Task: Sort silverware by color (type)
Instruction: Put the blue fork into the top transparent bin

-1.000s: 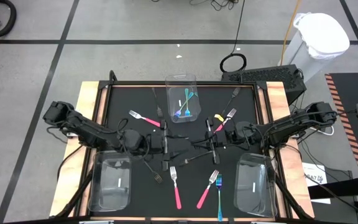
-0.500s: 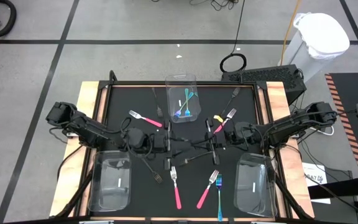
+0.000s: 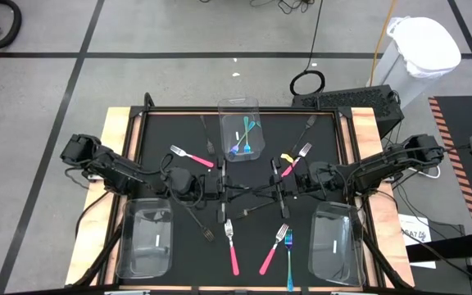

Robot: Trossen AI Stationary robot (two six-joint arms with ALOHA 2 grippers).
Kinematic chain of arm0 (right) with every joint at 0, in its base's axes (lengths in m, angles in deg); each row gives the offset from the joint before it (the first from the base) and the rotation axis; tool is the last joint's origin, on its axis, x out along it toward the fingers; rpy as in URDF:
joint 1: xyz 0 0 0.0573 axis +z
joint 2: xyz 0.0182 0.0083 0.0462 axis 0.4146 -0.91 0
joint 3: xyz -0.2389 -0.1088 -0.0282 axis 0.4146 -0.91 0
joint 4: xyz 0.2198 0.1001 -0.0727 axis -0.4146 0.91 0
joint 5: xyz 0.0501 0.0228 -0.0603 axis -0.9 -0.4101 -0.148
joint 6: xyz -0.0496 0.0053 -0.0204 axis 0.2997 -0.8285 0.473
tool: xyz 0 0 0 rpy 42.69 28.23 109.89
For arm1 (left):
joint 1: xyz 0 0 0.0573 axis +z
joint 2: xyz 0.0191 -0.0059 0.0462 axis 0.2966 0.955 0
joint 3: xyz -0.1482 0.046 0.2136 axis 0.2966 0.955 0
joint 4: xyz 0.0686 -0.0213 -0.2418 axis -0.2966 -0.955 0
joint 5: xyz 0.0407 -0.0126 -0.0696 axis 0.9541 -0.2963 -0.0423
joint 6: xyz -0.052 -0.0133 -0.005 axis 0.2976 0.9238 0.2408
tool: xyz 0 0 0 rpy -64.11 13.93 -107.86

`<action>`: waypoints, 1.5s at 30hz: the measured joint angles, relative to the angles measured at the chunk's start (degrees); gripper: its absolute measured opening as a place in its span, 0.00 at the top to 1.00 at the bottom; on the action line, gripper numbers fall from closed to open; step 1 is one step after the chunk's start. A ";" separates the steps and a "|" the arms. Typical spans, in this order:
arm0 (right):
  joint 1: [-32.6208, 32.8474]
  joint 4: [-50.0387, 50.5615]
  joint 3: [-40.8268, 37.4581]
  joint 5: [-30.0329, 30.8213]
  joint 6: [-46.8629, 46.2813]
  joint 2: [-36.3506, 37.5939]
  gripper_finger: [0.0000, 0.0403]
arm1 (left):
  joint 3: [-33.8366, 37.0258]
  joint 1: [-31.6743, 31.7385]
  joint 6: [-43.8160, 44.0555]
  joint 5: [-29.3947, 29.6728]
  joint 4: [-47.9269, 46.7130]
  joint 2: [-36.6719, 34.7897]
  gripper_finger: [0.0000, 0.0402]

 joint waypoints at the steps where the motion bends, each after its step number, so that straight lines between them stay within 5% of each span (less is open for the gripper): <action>1: -0.03 0.49 0.00 0.34 -0.22 0.00 0.87 | 0.00 0.14 0.53 -0.17 -0.95 -0.39 0.99; 15: -0.09 21.17 0.04 13.08 -5.00 10.53 0.54 | -0.22 9.87 8.72 -14.89 -13.87 -10.11 1.00; 32: 0.04 33.20 0.04 12.13 -14.47 18.45 0.54 | -0.30 39.23 20.79 -29.06 -14.48 -8.28 1.00; 38: 0.04 34.02 0.04 12.14 -15.04 18.47 0.55 | -3.25 48.65 28.55 -41.00 -14.53 -1.91 1.00; 45: 0.09 33.33 0.04 14.46 -13.87 18.47 0.55 | -7.27 52.19 30.46 -42.85 -14.66 7.95 1.00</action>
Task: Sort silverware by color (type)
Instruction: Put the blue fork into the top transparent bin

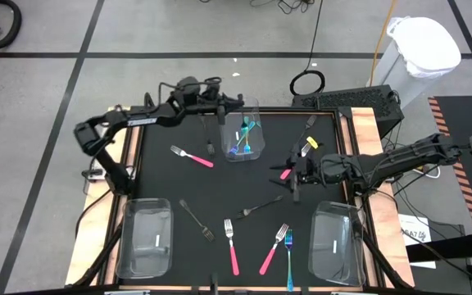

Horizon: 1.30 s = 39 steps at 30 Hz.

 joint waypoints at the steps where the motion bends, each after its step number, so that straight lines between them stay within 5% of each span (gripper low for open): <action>1: 0.00 0.00 0.00 0.53 0.46 0.00 0.55 | -0.58 0.05 -0.06 -0.48 0.18 1.31 1.00; 14: -0.20 -0.19 -0.02 9.53 10.66 2.07 0.55 | -2.24 0.39 -5.59 0.40 -0.44 6.89 1.00; 39: -0.15 1.53 -0.02 9.50 8.94 3.13 0.55 | 4.24 0.49 -11.05 2.61 3.15 6.96 0.98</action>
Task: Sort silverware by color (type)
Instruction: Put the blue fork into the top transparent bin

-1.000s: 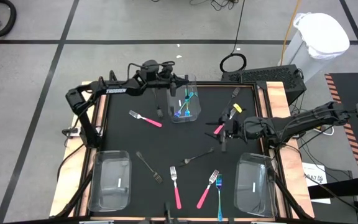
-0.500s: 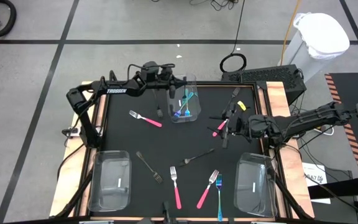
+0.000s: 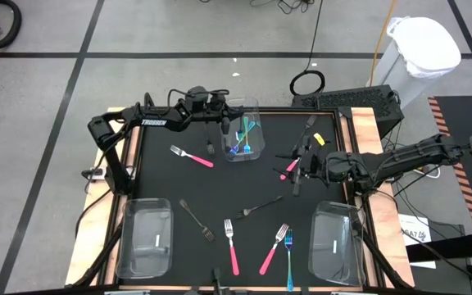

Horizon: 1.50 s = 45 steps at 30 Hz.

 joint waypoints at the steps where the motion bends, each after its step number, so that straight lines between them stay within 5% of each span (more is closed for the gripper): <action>1: 0.00 0.11 0.00 0.00 0.01 0.00 0.55 | 0.00 -0.30 0.01 0.03 0.52 0.35 0.98; 15: 0.02 0.98 0.00 -0.04 -0.66 0.00 0.55 | -0.02 -2.17 6.84 2.75 12.87 9.68 0.98; 39: 0.02 2.23 -0.02 -0.04 -0.88 0.00 0.55 | -0.07 -2.17 8.69 -0.48 10.34 10.25 0.98; 45: 0.03 2.24 -0.02 -0.05 -1.54 0.00 0.55 | -0.07 -2.17 8.15 0.67 9.57 10.25 0.89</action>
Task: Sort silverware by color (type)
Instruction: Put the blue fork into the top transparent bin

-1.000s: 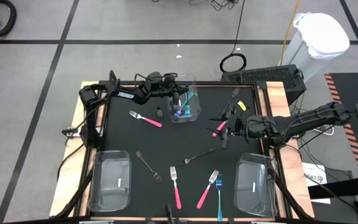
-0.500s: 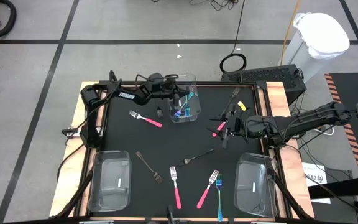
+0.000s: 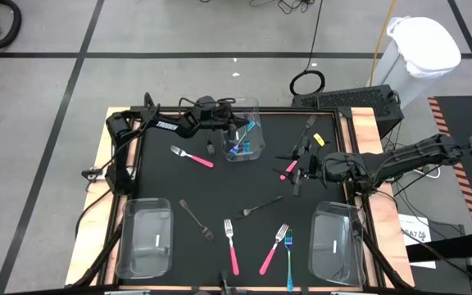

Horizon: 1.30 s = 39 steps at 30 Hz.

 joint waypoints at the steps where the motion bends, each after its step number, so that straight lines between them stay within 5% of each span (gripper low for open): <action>1: 0.00 0.01 0.00 -0.01 0.00 -0.02 0.55 | 0.00 0.00 -0.04 0.11 -0.03 0.00 0.86; 16: 0.02 1.01 0.00 -0.02 -0.68 -0.02 0.55 | 0.00 0.00 -1.24 5.21 -2.53 0.00 0.56; 39: 0.02 1.43 0.00 -0.01 -0.67 -0.02 0.55 | 0.00 -1.01 -7.82 7.88 -0.43 -0.22 0.53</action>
